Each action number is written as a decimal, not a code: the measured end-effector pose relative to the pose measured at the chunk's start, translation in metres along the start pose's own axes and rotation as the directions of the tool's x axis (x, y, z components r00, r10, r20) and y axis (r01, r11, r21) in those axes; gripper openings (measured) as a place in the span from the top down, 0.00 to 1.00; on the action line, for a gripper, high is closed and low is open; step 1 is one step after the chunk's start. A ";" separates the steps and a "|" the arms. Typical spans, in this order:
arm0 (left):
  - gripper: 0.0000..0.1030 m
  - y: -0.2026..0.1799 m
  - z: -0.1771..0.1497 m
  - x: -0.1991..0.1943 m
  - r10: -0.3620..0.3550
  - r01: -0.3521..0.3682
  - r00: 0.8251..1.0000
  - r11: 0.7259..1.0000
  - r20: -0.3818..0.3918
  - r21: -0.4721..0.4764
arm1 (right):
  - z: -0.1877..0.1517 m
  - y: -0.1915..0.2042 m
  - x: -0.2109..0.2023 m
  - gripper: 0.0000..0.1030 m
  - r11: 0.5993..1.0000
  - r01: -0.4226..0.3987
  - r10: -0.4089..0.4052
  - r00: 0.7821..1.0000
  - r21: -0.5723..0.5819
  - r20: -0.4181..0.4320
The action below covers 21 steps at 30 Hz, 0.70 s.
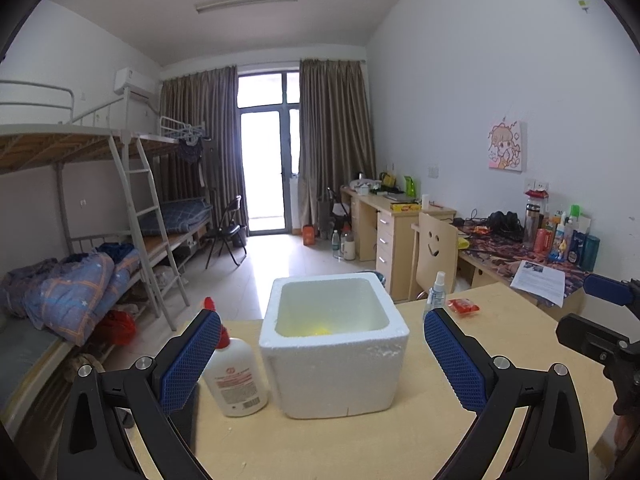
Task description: Organize soft objects
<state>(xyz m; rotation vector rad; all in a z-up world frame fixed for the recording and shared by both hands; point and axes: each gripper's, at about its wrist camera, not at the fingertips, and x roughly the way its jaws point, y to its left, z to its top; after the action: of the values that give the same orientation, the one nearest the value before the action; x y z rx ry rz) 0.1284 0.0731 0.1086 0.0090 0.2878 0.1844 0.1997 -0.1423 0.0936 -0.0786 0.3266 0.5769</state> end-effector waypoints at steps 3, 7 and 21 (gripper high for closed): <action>0.01 -0.002 -0.003 -0.013 -0.006 0.006 1.000 1.000 0.012 0.002 | -0.006 0.010 -0.011 0.01 1.000 -0.003 0.003 1.000 -0.011 0.005; 0.01 -0.002 -0.007 -0.034 -0.018 0.018 0.999 1.000 0.040 -0.003 | -0.012 0.019 -0.022 0.01 1.000 -0.010 0.011 1.000 -0.026 0.010; 0.01 -0.009 -0.029 -0.085 -0.036 0.037 0.995 0.999 0.098 -0.012 | -0.039 0.036 -0.057 0.01 0.999 -0.021 0.022 0.999 -0.042 0.034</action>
<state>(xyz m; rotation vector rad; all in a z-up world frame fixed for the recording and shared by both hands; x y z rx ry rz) 0.0418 0.0485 0.1049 -0.0013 0.1891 0.1489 0.1243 -0.1483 0.0763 -0.1052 0.2820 0.6061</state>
